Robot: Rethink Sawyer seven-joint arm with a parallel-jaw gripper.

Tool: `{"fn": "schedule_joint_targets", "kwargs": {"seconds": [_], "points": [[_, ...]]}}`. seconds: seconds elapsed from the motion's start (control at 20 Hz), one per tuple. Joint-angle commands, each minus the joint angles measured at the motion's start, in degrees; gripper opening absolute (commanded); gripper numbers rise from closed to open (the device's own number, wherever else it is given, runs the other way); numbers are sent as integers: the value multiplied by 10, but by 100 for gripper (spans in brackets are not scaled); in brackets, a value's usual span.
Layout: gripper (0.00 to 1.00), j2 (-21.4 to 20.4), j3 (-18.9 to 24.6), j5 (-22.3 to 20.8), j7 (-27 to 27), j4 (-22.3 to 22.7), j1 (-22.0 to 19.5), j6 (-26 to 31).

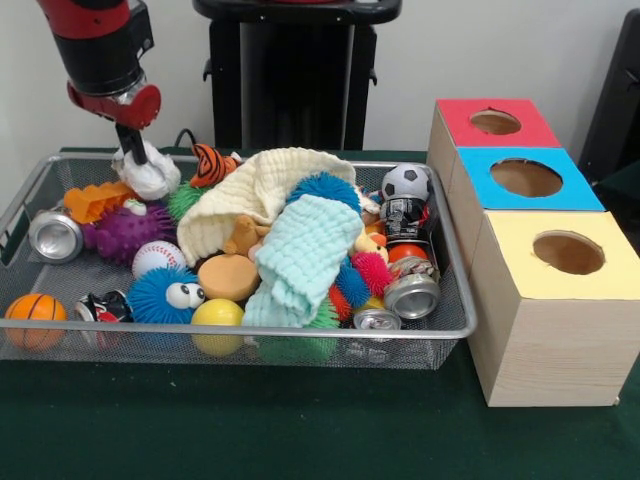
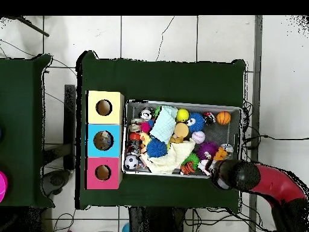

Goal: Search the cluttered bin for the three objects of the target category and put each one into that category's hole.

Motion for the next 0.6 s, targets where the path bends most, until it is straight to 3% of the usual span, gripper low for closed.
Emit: {"fn": "schedule_joint_targets", "kwargs": {"seconds": [0.05, 0.25, 0.6], "points": [[0, -56, 87, 51, -61, 48, 1, 7], [0, -88, 102, 91, -48, 49, 13, 40], [0, -102, 106, 143, -36, 22, 39, 95]]}}
